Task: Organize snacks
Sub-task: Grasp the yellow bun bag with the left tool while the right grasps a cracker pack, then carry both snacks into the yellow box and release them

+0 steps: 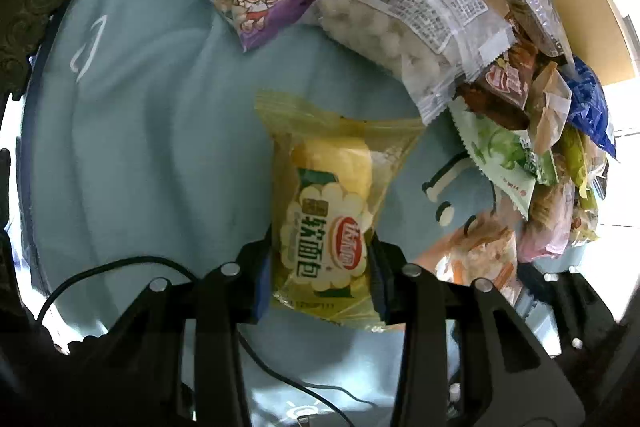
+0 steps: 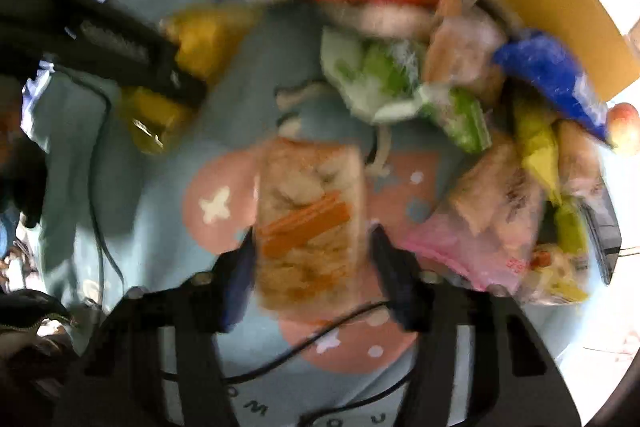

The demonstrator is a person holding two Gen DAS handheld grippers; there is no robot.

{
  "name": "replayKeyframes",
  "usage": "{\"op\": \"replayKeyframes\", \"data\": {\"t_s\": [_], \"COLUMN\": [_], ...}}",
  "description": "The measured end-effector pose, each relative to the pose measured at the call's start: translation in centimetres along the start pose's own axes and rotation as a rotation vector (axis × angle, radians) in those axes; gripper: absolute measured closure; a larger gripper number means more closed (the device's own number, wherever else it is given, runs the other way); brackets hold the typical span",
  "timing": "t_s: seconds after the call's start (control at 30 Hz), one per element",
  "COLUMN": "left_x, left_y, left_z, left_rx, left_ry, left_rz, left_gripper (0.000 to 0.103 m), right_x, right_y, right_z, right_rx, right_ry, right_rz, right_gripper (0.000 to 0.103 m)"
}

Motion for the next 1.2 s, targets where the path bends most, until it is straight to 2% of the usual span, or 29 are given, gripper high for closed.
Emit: {"op": "replayKeyframes", "data": {"t_s": [0.07,0.17,0.3,0.37,0.5,0.7,0.83,0.9,1.03,1.2], "left_x": [0.1,0.3,1.1,1.5,1.6,0.0,-3.9,-5.4,-9.6,-14.7], "left_y": [0.0,-0.7,-2.6,-3.8,-6.4,-11.4,-15.8,-17.5,-19.5,-19.4], "left_z": [0.3,0.7,0.9,1.2,1.5,5.4,9.8,12.0,15.2,19.1], "left_rx": [0.002,0.003,0.02,0.027,0.046,0.081,0.116,0.11,0.119,0.089], "left_ry": [0.011,0.029,0.066,0.085,0.104,0.166,0.203,0.216,0.221,0.237], "left_rz": [0.003,0.016,0.054,0.077,0.114,0.234,0.35,0.398,0.452,0.449], "left_gripper": [0.064,0.065,0.065,0.065,0.065,0.065,0.065,0.065,0.065,0.065], "right_x": [-0.1,0.1,0.6,0.8,0.7,-1.0,-2.5,-3.8,-6.7,-10.8], "right_y": [0.1,-0.7,-4.1,-6.0,-9.0,-14.5,-18.8,-20.4,-21.0,-18.9], "right_z": [0.1,1.3,4.0,5.3,7.3,11.5,16.0,18.3,21.9,23.6], "right_rx": [-0.007,-0.082,-0.232,-0.281,-0.324,-0.295,-0.227,-0.184,-0.141,-0.1], "right_ry": [0.0,0.074,0.204,0.246,0.289,0.326,0.361,0.387,0.428,0.453], "right_rz": [-0.021,-0.018,0.05,0.09,0.16,0.303,0.438,0.505,0.57,0.557], "right_gripper": [0.057,0.057,0.057,0.057,0.057,0.057,0.057,0.057,0.057,0.057]}}
Point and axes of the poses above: each gripper's, at about its wrist camera, not at the fingertips, and y roughly the way its jaws point, z to its right, x to its underside, the point moved 6 cm from there along y, roughly the way its jaws point, and after that the axes turned 8 degrees about -z, right-handed, at the moved point
